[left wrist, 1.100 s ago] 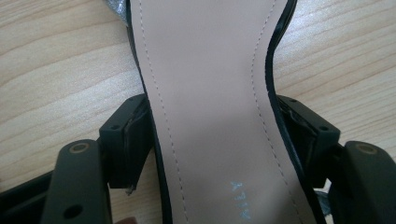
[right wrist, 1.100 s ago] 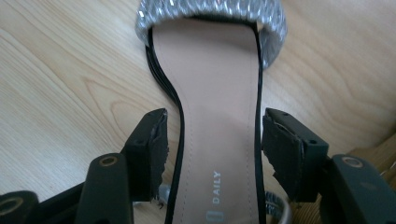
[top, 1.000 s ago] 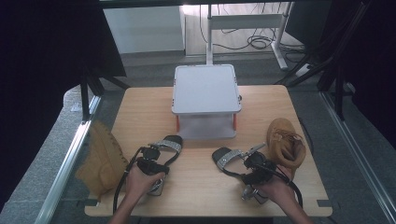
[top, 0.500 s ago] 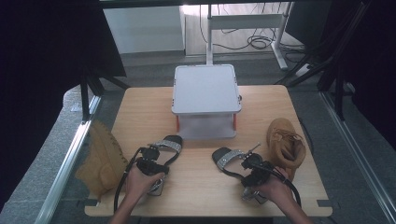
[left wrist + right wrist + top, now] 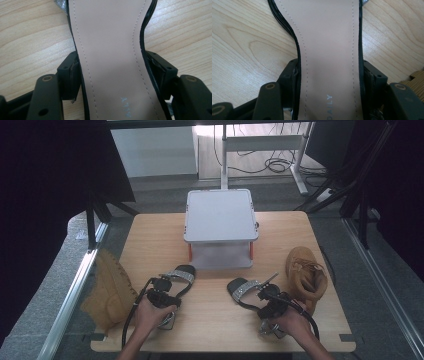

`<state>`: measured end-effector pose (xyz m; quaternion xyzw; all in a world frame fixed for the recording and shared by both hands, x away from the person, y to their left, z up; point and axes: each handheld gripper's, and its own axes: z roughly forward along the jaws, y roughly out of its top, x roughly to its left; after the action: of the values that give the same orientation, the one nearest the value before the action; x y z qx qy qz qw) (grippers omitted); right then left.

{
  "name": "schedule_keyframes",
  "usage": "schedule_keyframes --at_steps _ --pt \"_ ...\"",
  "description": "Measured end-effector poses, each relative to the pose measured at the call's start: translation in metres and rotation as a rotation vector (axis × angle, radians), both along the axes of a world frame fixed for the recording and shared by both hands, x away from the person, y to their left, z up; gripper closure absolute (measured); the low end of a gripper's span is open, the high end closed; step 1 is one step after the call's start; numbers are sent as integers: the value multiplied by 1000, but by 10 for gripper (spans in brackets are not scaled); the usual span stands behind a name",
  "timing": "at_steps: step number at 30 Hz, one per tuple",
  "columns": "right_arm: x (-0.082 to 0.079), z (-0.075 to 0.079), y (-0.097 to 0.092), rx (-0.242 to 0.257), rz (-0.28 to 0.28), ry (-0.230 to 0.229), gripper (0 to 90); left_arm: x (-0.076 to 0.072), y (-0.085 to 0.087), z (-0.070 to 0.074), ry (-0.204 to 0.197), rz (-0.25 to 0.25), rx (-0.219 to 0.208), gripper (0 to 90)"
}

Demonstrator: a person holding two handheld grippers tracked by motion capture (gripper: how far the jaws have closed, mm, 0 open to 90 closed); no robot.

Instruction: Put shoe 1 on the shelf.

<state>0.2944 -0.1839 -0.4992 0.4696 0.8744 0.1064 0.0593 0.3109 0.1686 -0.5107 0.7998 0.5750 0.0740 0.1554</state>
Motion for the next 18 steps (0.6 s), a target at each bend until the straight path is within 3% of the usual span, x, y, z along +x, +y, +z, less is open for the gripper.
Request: schedule_keyframes --at_steps 7,18 --pt "2 0 3 -34 5 15 410 1 0 0 5 3 3 353" --pt "4 -2 4 -46 9 24 418 0 -1 0 -2 9 2 362"
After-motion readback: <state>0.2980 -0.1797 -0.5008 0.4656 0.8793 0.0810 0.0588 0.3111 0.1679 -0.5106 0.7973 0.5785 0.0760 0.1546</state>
